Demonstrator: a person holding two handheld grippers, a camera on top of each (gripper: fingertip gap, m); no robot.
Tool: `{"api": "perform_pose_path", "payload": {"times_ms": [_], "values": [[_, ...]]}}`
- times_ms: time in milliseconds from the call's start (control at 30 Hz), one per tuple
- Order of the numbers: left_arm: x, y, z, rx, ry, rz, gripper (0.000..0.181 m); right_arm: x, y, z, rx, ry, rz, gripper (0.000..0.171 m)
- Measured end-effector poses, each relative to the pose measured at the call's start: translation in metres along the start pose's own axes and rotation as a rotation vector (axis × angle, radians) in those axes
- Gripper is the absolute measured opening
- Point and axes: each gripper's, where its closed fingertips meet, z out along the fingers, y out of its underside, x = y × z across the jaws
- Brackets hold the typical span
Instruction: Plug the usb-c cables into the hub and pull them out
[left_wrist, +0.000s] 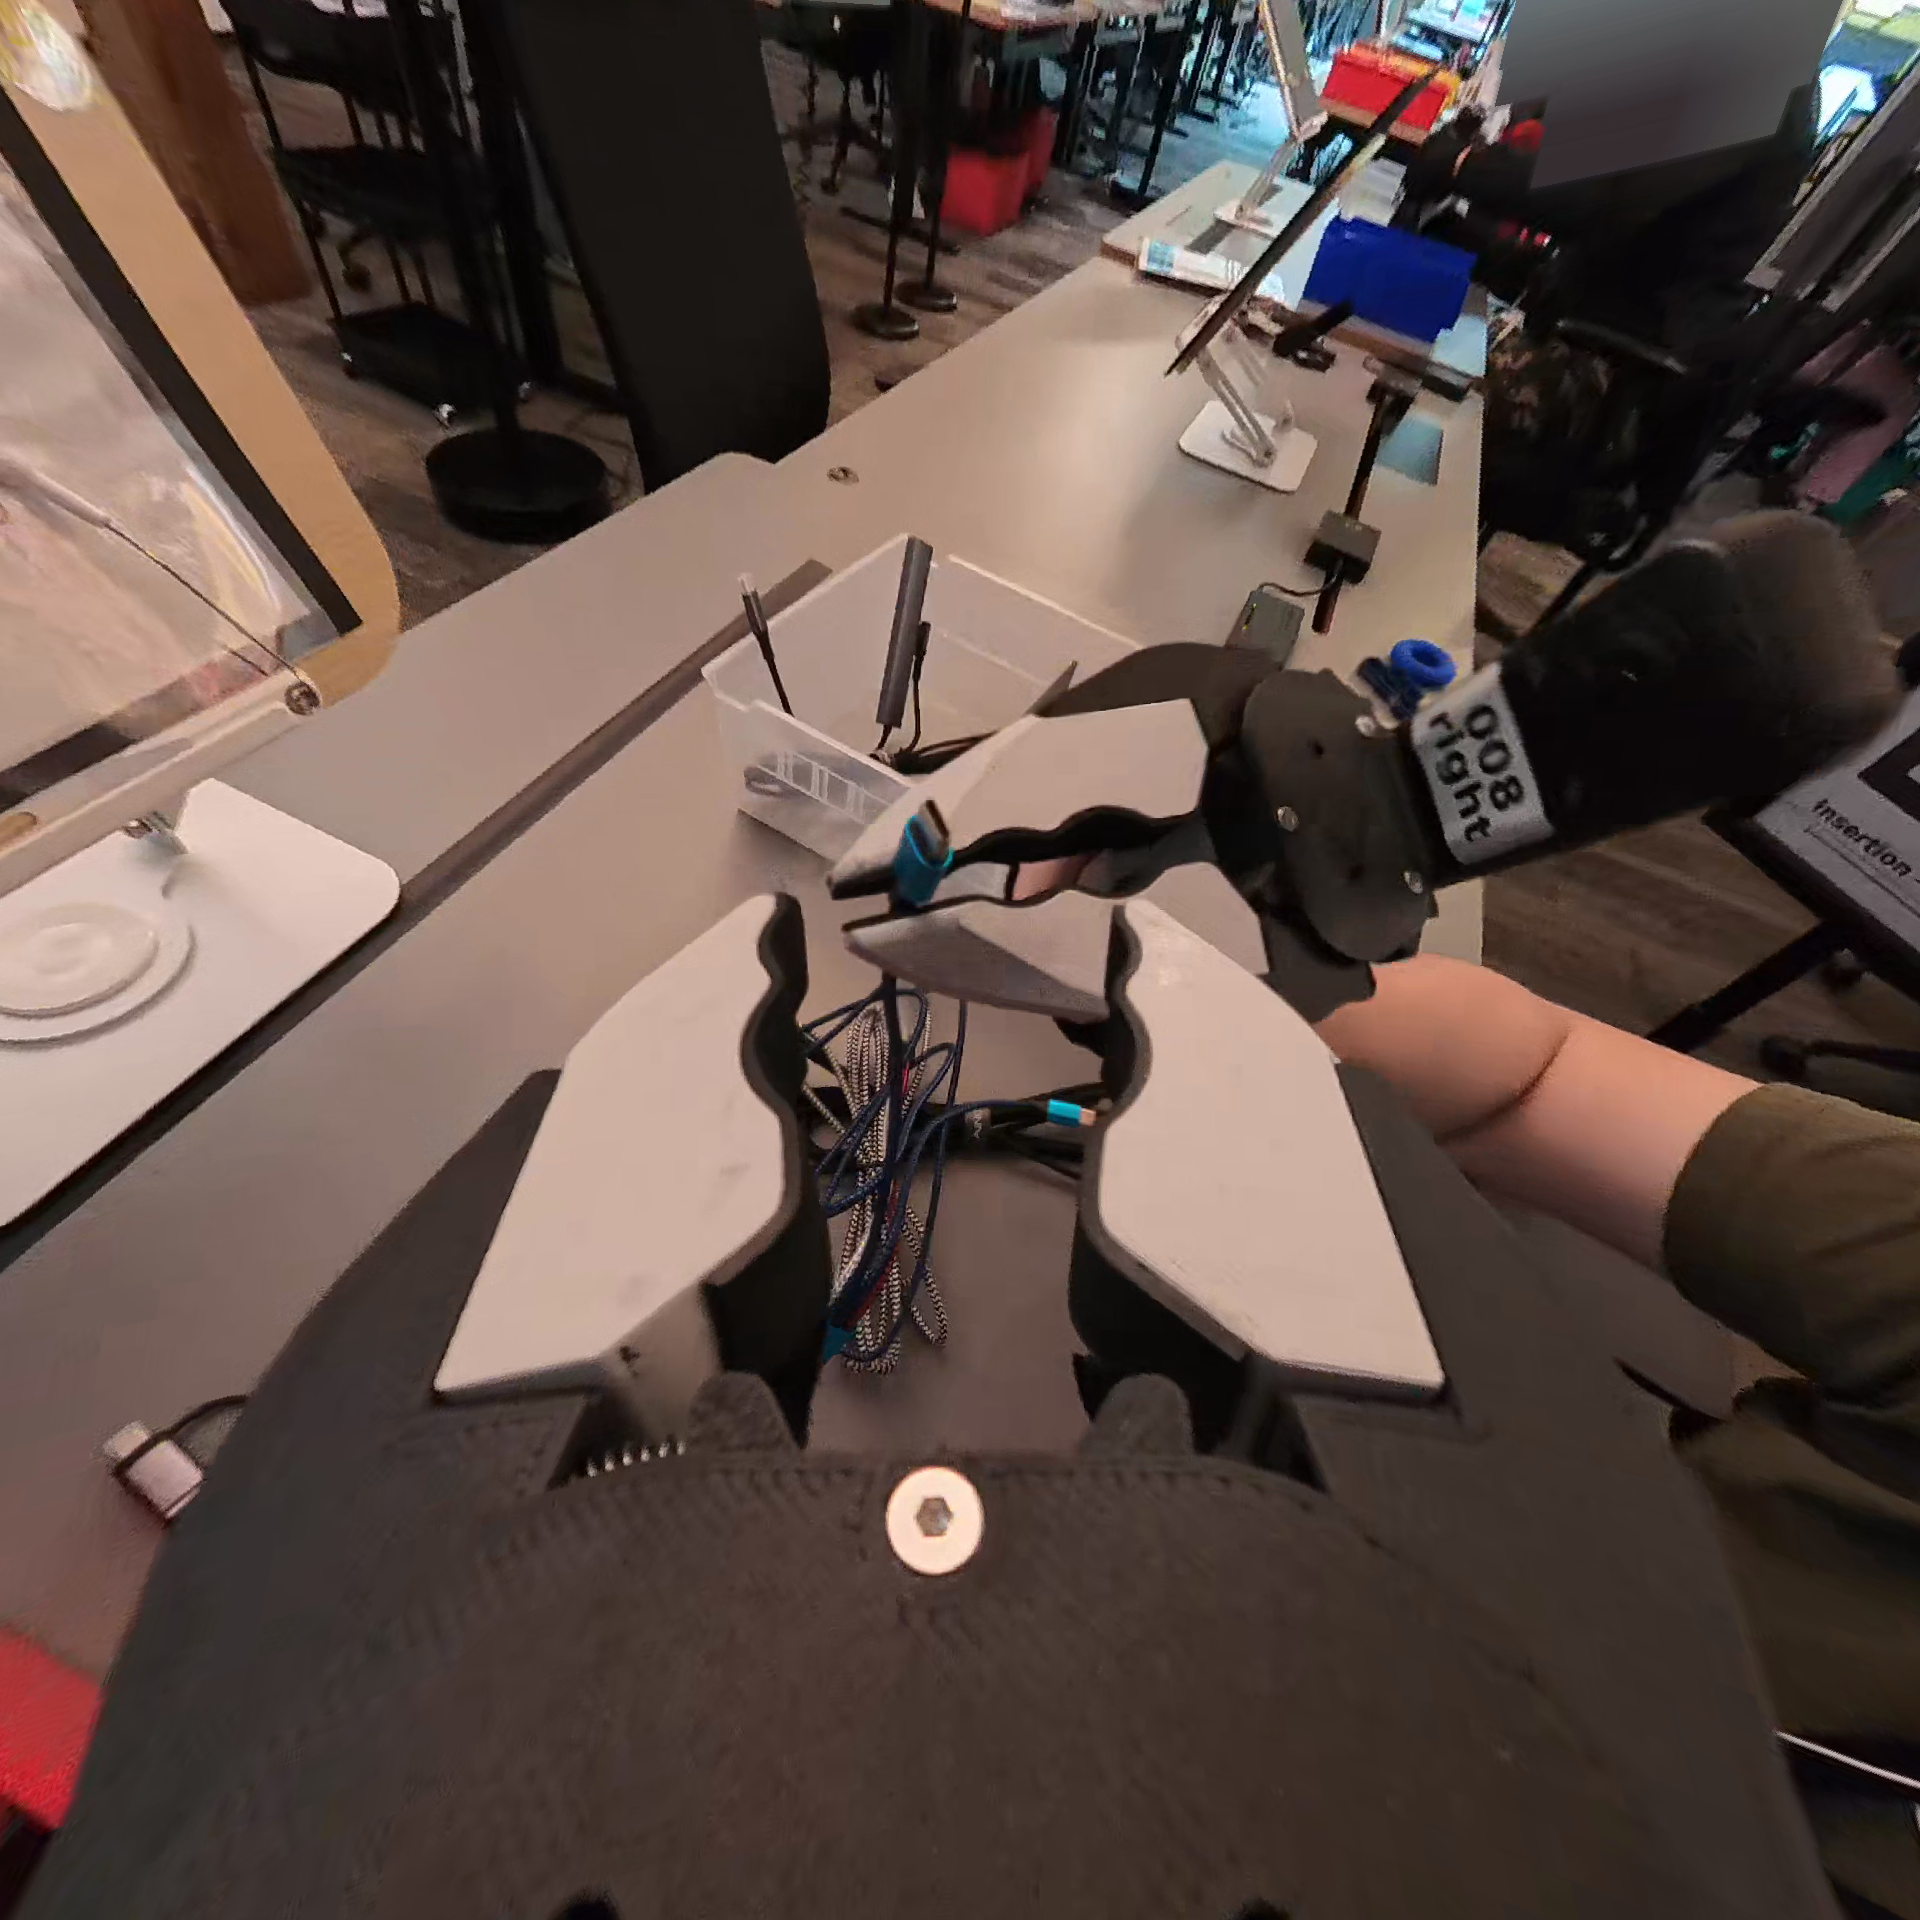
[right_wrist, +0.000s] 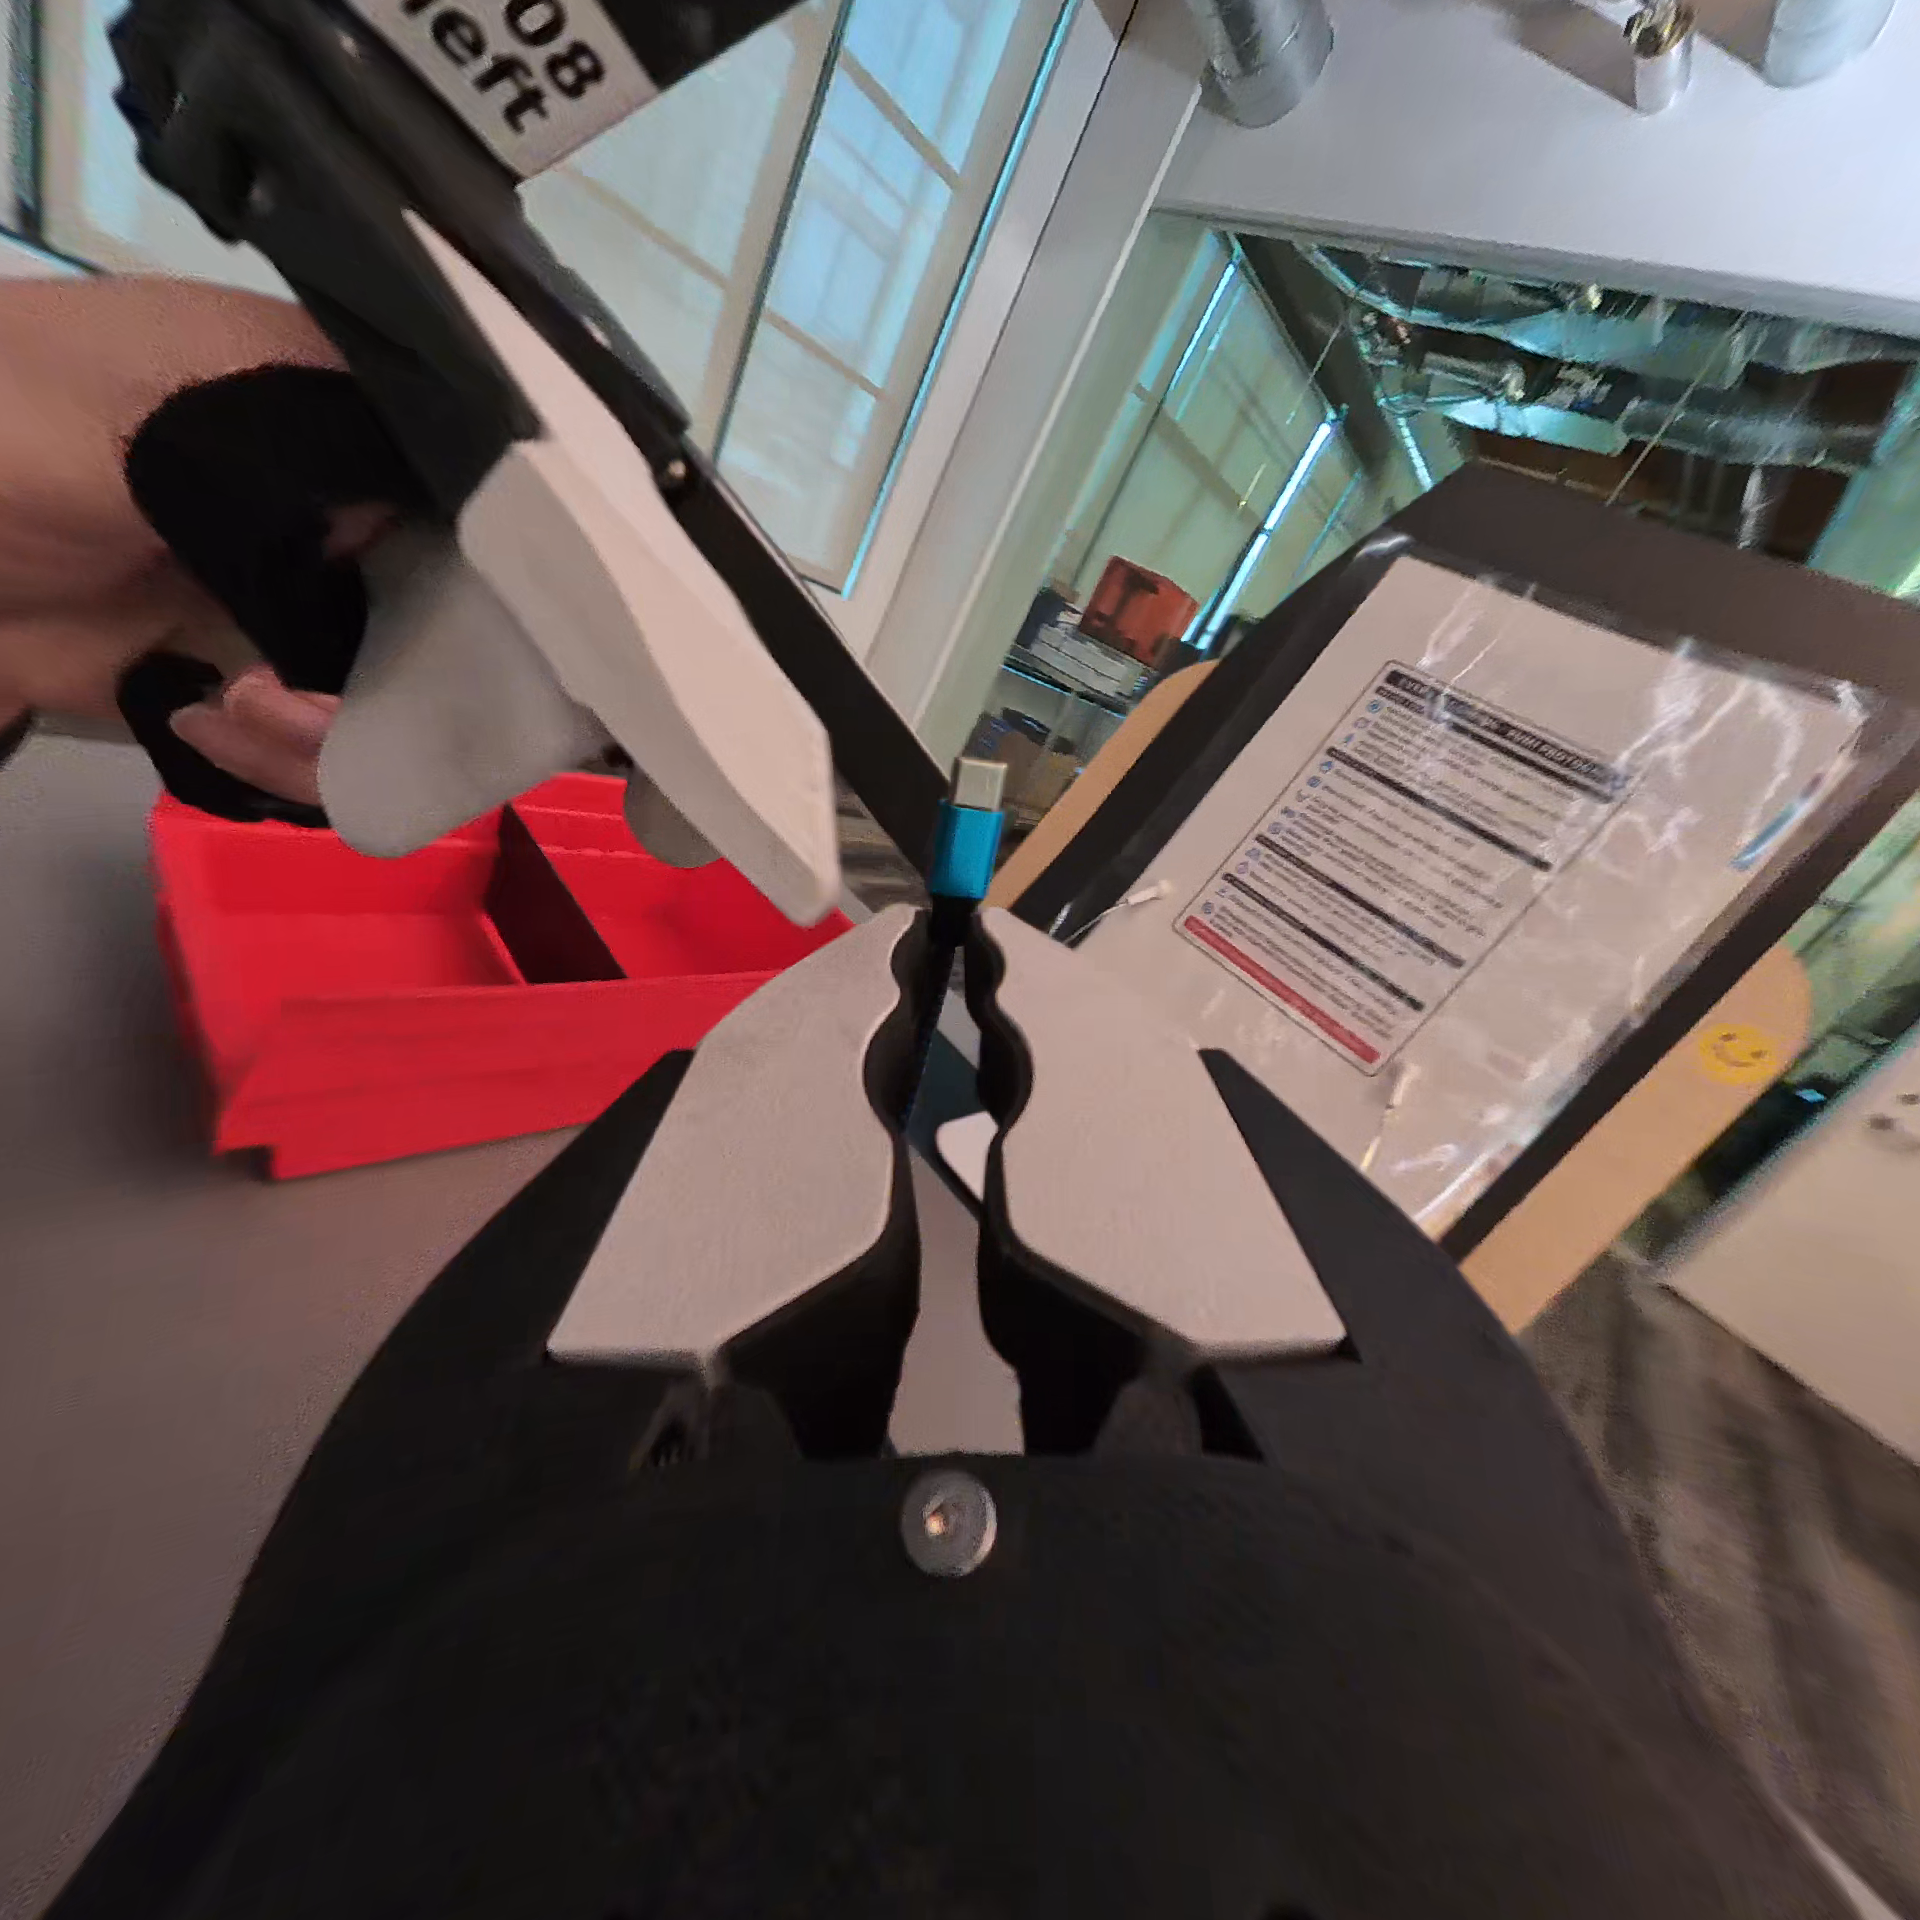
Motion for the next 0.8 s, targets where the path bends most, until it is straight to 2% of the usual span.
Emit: {"api": "perform_pose_path", "payload": {"times_ms": [133,200,267,367,533,633,700,733,767,800], "values": [[-0.009,0.007,0.009,-0.033,-0.049,-0.008,0.053,-0.002,0.004,0.002,-0.038,0.051,-0.130,0.006],[-0.007,0.009,0.011,-0.044,-0.013,-0.026,0.042,-0.004,0.007,0.003,-0.043,0.046,-0.163,0.006],[-0.008,0.011,0.011,-0.058,0.001,-0.046,0.041,-0.005,0.008,0.004,-0.045,0.044,-0.186,0.006],[-0.014,0.014,0.009,-0.083,-0.007,-0.036,0.028,-0.013,0.006,0.004,-0.015,0.015,-0.239,0.007],[-0.014,0.017,0.007,-0.114,0.025,-0.007,0.025,-0.016,0.005,0.004,0.018,0.023,-0.289,0.008],[-0.007,0.013,0.002,-0.099,0.087,0.001,0.021,-0.025,-0.002,-0.003,0.125,-0.035,-0.348,0.021],[0.008,0.009,-0.005,-0.077,0.188,-0.017,0.010,-0.032,-0.017,-0.018,0.287,-0.100,-0.347,0.026],[0.016,0.007,-0.008,-0.068,0.249,-0.033,0.000,-0.034,-0.029,-0.030,0.396,-0.111,-0.338,0.026],[0.018,0.004,-0.011,-0.052,0.264,-0.044,0.000,-0.029,-0.039,-0.042,0.492,-0.078,-0.329,0.023],[0.015,0.003,-0.011,-0.044,0.239,-0.039,0.000,-0.023,-0.042,-0.048,0.532,-0.046,-0.329,0.006]]}}
